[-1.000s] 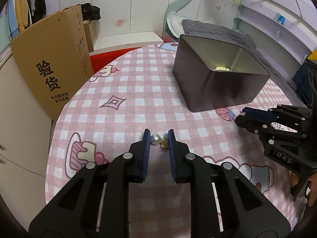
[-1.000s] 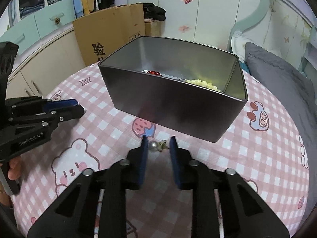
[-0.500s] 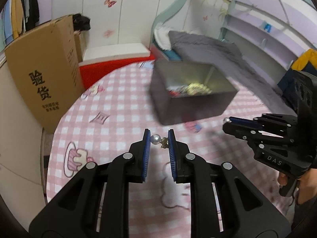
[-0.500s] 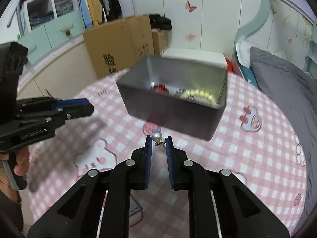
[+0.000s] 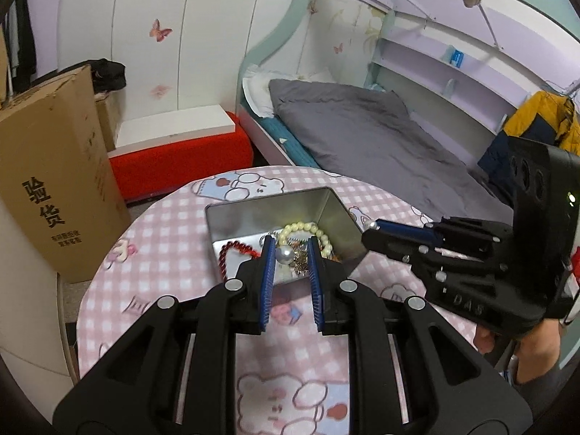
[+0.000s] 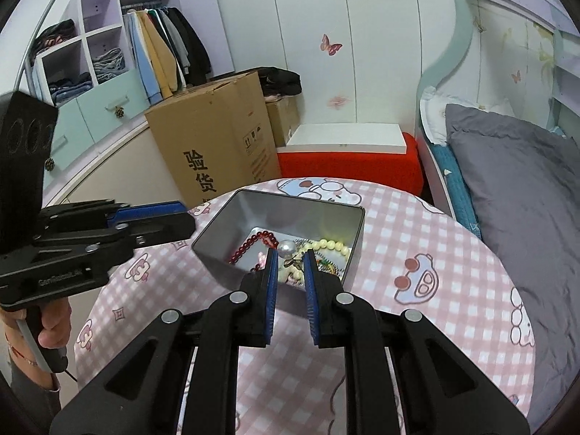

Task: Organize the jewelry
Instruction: 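Carry both pearl earrings over the box and open both tools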

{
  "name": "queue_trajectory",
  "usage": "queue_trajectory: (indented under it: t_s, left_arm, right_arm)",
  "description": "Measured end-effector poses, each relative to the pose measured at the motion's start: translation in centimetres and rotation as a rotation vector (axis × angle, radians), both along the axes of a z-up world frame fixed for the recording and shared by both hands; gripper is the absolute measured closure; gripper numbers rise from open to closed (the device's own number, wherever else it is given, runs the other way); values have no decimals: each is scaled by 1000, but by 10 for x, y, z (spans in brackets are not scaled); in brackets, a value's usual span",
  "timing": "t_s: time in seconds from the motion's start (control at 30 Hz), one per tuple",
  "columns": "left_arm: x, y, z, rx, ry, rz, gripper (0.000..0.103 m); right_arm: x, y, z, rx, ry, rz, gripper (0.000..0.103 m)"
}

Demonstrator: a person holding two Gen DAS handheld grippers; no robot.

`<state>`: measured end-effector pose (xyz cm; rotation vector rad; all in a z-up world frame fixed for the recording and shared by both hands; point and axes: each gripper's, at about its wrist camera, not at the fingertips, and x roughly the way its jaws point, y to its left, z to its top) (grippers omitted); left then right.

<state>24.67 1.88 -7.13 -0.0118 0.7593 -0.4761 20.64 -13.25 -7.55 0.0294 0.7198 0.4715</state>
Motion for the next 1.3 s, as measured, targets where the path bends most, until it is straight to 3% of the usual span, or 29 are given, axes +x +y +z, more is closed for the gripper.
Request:
queue_trajectory:
  t_s: [0.47, 1.1, 1.13, 1.2, 1.23, 1.3]
  left_arm:
    - [44, -23, -37, 25, 131, -22, 85]
    - [50, -25, -45, 32, 174, -4, 84]
    - [50, -24, -45, 32, 174, -3, 83]
    - [48, -23, -44, 30, 170, 2, 69]
    - [46, -21, -42, 31, 158, 15, 54]
    - [43, -17, -39, 22, 142, 27, 49]
  right_arm:
    - [32, 4, -22, -11, 59, 21, 90]
    - [41, 5, -30, -2, 99, 30, 89]
    - [41, 4, -30, -1, 99, 30, 89]
    - [41, 5, -30, 0, 102, 27, 89]
    - [40, 5, -30, 2, 104, 27, 89]
    - [40, 3, -29, 10, 107, 23, 89]
